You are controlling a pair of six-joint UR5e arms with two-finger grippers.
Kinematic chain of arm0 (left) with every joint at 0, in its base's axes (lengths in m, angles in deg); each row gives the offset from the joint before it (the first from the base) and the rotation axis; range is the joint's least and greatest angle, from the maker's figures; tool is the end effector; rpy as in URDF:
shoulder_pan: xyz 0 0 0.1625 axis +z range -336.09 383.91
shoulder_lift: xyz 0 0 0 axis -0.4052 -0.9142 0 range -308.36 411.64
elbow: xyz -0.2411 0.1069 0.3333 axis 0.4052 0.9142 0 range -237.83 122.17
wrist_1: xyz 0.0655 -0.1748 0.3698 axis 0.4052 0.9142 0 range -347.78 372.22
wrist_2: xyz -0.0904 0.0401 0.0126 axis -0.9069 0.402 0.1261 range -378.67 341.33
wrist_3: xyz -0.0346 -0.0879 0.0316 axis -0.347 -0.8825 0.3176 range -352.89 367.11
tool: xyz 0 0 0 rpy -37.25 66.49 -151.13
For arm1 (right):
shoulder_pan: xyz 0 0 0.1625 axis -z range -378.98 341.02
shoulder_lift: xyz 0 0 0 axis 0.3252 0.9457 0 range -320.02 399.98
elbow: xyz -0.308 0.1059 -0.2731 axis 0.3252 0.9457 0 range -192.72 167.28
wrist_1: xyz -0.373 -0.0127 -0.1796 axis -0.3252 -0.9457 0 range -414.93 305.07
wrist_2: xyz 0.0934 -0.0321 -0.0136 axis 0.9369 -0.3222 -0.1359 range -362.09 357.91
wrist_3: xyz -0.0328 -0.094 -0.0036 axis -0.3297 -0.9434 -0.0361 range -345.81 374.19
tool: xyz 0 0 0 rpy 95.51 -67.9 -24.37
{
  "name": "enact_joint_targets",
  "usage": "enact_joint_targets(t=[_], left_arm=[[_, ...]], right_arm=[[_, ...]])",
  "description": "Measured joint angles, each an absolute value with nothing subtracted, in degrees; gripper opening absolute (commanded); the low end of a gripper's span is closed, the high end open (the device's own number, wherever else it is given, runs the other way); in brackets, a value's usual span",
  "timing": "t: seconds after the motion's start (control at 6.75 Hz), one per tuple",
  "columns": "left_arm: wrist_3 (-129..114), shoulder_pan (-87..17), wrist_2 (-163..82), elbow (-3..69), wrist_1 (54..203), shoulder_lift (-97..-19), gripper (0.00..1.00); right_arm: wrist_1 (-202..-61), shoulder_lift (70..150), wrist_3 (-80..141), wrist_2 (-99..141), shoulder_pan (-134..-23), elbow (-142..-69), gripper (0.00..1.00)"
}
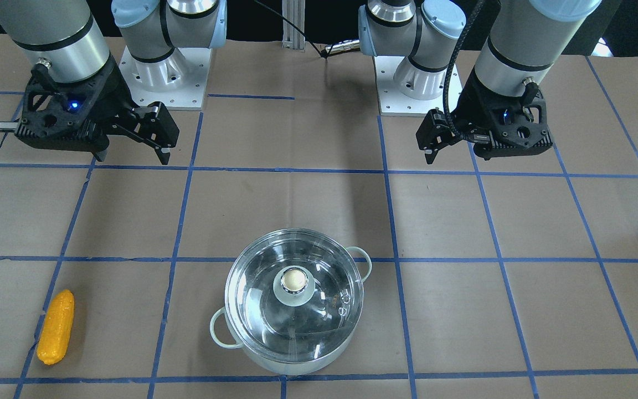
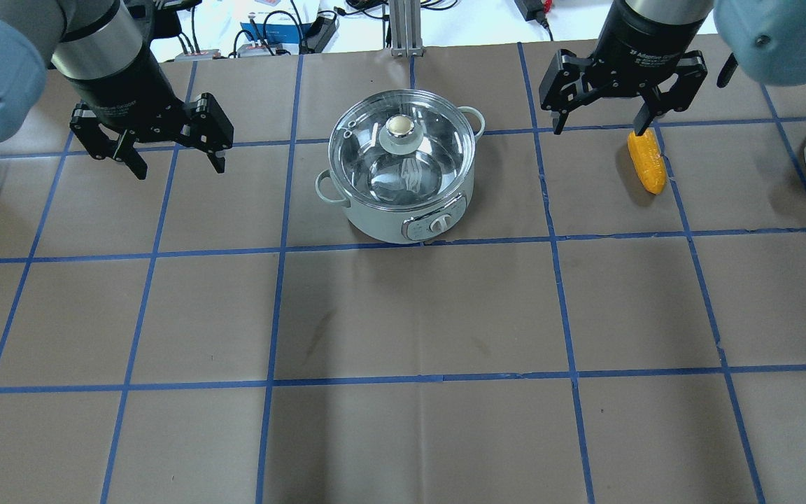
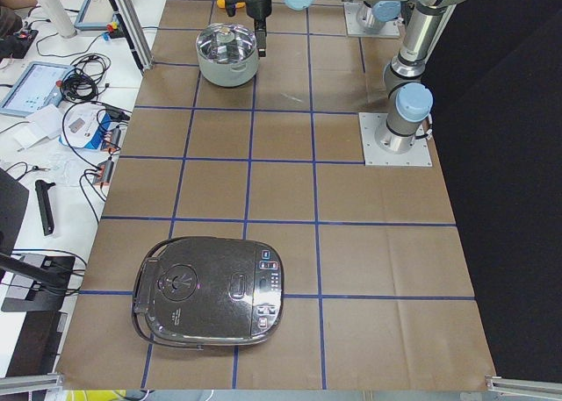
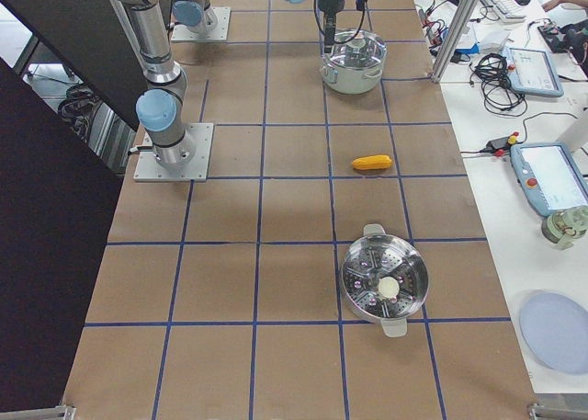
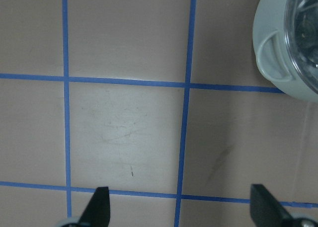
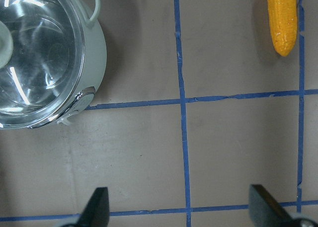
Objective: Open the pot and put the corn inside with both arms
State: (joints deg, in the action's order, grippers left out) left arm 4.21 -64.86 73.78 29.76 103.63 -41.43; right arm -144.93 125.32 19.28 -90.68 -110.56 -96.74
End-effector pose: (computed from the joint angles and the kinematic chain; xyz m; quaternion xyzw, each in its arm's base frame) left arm -0.1179 -0.5137 0.4793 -0.0357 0.9990 0.0177 0.0216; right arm 0.1503 -0.5246 0.4980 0.0304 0.9994 -0.0108 0.0129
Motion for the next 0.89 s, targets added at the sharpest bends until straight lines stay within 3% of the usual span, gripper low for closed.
enact_joint_targets(t=[0.89], left_arm=[[4.21, -64.86, 73.80, 29.48, 102.63, -42.55, 1.00]], right_arm=[[-144.59, 123.43, 13.73, -91.06, -105.93, -93.06, 0.98]])
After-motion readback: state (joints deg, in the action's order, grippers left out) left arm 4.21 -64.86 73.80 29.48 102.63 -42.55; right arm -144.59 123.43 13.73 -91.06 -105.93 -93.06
